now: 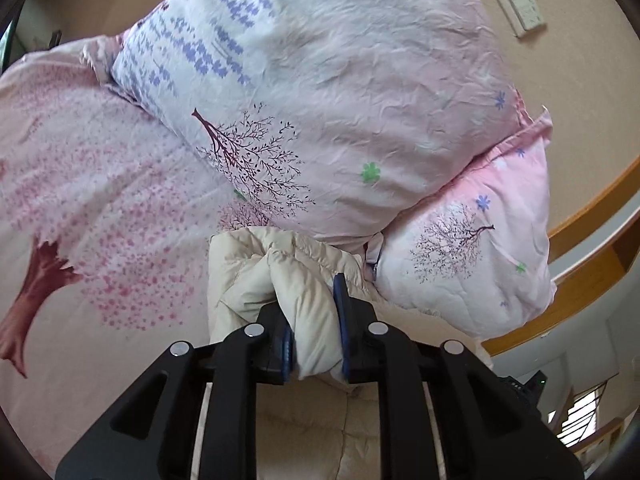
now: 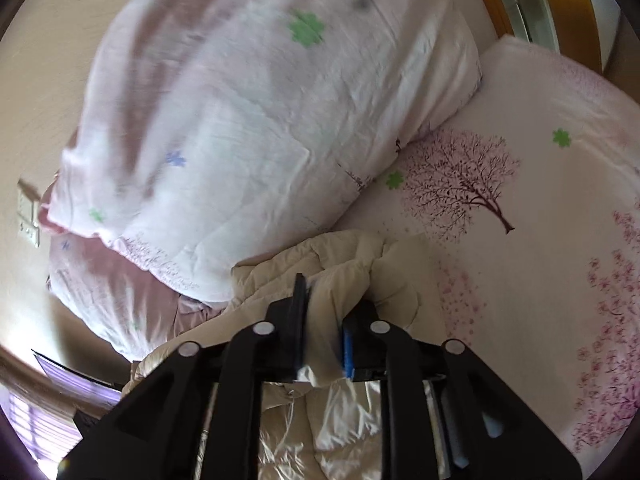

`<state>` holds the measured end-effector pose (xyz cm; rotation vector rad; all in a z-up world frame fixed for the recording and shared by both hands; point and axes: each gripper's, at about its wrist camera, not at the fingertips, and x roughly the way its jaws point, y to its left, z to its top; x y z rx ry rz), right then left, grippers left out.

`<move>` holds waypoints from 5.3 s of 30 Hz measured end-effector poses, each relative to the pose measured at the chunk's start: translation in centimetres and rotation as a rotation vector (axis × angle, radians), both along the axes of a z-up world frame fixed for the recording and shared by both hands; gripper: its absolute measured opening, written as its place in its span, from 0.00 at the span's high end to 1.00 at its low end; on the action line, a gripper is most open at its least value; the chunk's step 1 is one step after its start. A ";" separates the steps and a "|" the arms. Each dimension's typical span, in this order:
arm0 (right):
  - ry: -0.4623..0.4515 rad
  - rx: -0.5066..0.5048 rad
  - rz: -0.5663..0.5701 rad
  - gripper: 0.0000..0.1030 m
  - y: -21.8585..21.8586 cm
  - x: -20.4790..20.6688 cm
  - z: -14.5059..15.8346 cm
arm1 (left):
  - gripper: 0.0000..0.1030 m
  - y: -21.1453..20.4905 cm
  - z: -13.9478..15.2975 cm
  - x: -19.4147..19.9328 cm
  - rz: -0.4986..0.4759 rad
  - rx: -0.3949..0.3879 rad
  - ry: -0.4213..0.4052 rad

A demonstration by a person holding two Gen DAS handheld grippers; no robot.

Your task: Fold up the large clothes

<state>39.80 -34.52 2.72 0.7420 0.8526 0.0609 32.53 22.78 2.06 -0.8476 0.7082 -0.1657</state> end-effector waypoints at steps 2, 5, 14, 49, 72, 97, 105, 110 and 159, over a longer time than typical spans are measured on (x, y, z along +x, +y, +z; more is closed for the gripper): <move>0.008 0.020 -0.010 0.56 -0.1 0.5 -0.4 | 0.76 0.0 -0.4 0.5 -0.001 -0.017 0.007; 0.031 0.066 -0.028 0.40 -0.4 1.6 -1.1 | 0.55 0.5 -1.0 1.4 0.006 -0.068 0.022; -0.197 -0.201 0.008 0.34 1.6 -1.5 4.8 | 0.29 1.8 2.3 -0.2 0.063 -0.015 -0.069; 0.175 -0.460 0.280 0.62 5.6 -1.3 -0.8 | 0.32 -9.3 0.6 -0.7 -0.201 0.565 0.155; 0.126 -0.265 0.182 0.42 -0.8 -6.2 -0.5 | 0.32 -5.1 -0.9 -5.7 -0.151 0.354 0.156; 0.218 0.264 0.219 0.24 -5.5 -9.7 -7.4 | 0.28 -0.5 -6.1 -9.4 -0.148 -0.029 0.239; 0.194 0.338 0.267 0.73 -4.4 -9.6 -8.2 | 0.62 -1.2 -7.2 -8.9 -0.126 -0.100 0.221; 0.142 0.354 0.296 0.80 -3.5 -10.5 -6.4 | 0.83 -0.3 -5.9 -9.9 -0.111 -0.113 0.137; -0.264 -0.495 0.608 0.66 25.9 -24.3 2.2 | 0.24 5.9 -4.5 -31.9 0.061 0.047 0.010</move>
